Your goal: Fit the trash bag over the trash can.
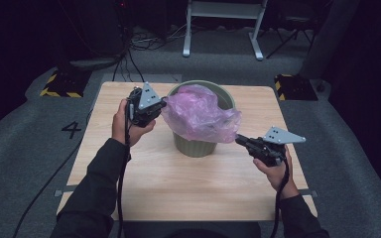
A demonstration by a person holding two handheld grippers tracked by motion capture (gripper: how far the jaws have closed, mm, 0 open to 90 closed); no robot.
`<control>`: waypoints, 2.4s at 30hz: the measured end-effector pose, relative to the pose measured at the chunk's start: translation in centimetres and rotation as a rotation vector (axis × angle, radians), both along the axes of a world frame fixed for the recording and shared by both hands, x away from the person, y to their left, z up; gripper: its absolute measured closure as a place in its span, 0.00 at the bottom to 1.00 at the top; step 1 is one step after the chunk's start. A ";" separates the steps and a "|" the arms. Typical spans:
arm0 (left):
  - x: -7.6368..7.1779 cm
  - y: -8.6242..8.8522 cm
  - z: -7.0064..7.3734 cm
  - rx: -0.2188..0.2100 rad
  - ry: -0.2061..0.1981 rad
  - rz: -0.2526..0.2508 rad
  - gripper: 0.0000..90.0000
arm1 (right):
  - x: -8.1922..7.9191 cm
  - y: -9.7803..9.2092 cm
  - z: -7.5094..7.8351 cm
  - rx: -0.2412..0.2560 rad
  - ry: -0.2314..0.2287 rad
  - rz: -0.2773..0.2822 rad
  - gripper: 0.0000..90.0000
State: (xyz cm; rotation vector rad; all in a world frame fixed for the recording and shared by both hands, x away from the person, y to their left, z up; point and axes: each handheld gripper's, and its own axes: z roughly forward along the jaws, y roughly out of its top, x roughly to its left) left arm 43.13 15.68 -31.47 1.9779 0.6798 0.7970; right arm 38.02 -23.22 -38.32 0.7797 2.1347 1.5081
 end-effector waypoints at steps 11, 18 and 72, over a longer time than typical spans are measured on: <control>0.9 2.2 -2.4 -0.091 0.091 -0.002 0.99 | 0.7 -0.6 -0.6 0.010 0.009 -0.056 0.94; -0.1 1.3 -2.5 -0.074 0.066 -0.032 0.99 | -1.2 -0.5 1.7 0.048 -0.095 -0.015 0.39; 4.3 1.4 -4.7 -0.053 0.172 0.023 0.99 | 8.6 2.0 4.3 0.011 0.087 -0.266 1.00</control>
